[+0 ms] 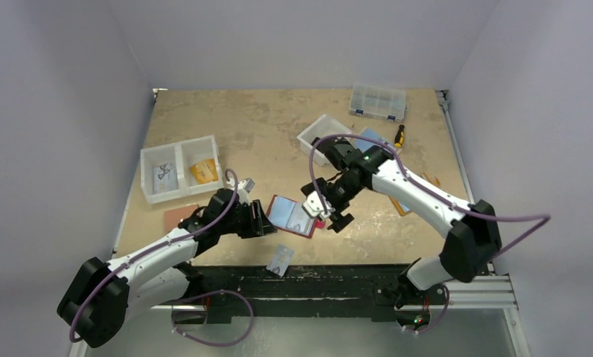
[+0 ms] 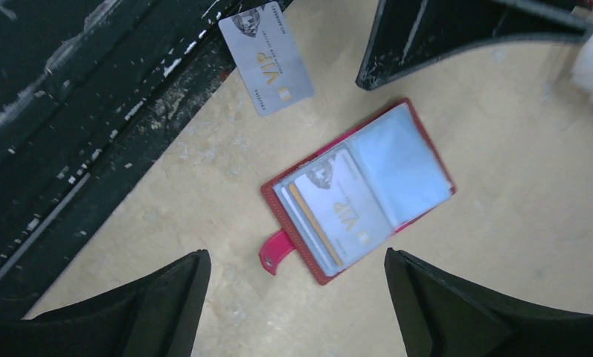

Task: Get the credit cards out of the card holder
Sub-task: Pick up the credit card at the corner of the board.

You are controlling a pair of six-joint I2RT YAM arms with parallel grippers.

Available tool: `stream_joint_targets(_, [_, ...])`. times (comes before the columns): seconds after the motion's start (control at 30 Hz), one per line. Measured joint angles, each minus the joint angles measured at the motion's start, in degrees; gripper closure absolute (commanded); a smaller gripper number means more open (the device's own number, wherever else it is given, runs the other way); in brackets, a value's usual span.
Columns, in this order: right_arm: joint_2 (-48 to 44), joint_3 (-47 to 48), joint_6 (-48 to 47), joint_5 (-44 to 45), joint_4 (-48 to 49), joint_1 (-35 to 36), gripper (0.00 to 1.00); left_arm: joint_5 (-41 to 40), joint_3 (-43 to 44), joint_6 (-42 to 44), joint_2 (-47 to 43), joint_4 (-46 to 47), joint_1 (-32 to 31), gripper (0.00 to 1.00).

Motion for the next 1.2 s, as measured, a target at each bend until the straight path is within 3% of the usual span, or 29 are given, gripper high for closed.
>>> stream_joint_targets(0.13, [-7.0,-6.0,-4.9,0.7,5.9,2.5,0.01,-0.4,-1.2,-2.9,-1.3,2.9,0.0,0.57])
stream_joint_targets(0.23, [-11.0,-13.6,-4.3,2.7,14.8,8.7,0.01,-0.5,-4.1,-5.1,-4.7,6.0,0.0,0.57])
stream_joint_targets(0.4, [-22.4,-35.5,4.6,8.6,38.4,26.2,0.01,-0.5,-8.6,-8.5,-8.4,8.8,0.0,0.57])
stream_joint_targets(0.5, [-26.5,-44.4,10.5,12.2,52.4,32.3,0.13,-0.5,-9.3,-9.5,-8.7,9.0,0.0,0.57])
stream_joint_targets(0.77, [-21.7,-49.6,17.1,21.1,77.4,36.8,0.3,-0.5,-9.4,-10.4,-5.0,12.0,0.0,0.57])
stream_joint_targets(1.2, [-15.2,-54.0,17.3,22.4,87.1,38.3,0.4,-0.5,-12.4,-12.7,-8.4,13.2,0.0,0.58])
